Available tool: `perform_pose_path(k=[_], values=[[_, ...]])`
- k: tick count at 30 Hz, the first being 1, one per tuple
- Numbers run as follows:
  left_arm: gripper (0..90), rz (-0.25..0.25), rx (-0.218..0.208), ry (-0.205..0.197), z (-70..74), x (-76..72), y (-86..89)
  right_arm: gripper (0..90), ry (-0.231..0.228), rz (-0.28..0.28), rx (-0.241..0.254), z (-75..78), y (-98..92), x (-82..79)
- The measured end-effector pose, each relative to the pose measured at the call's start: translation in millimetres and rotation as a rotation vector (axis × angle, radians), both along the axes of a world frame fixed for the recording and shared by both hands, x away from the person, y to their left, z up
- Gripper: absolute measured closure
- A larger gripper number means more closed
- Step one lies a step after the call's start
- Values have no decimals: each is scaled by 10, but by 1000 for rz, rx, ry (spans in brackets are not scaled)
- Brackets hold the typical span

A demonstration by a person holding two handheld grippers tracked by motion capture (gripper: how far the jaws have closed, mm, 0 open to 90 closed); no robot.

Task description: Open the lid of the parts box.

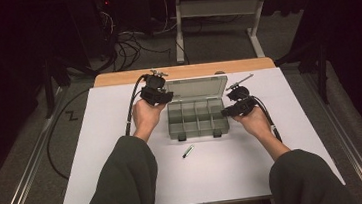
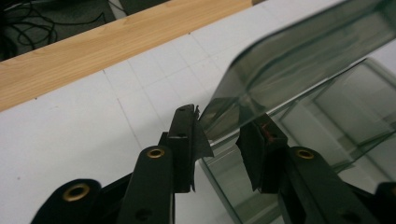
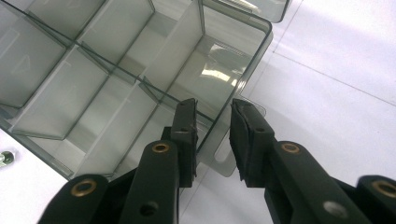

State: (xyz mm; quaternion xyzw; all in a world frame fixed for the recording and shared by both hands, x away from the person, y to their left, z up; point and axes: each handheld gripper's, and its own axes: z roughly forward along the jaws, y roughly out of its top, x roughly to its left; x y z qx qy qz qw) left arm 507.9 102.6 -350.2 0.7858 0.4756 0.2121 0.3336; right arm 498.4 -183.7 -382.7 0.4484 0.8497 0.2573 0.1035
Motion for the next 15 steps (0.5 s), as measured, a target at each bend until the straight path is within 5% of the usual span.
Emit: perform_pose_path(k=[15], values=[[683, 45, 10, -18, -104, 165, -26, 739, 5, 1, -12, 8, 14, -1]])
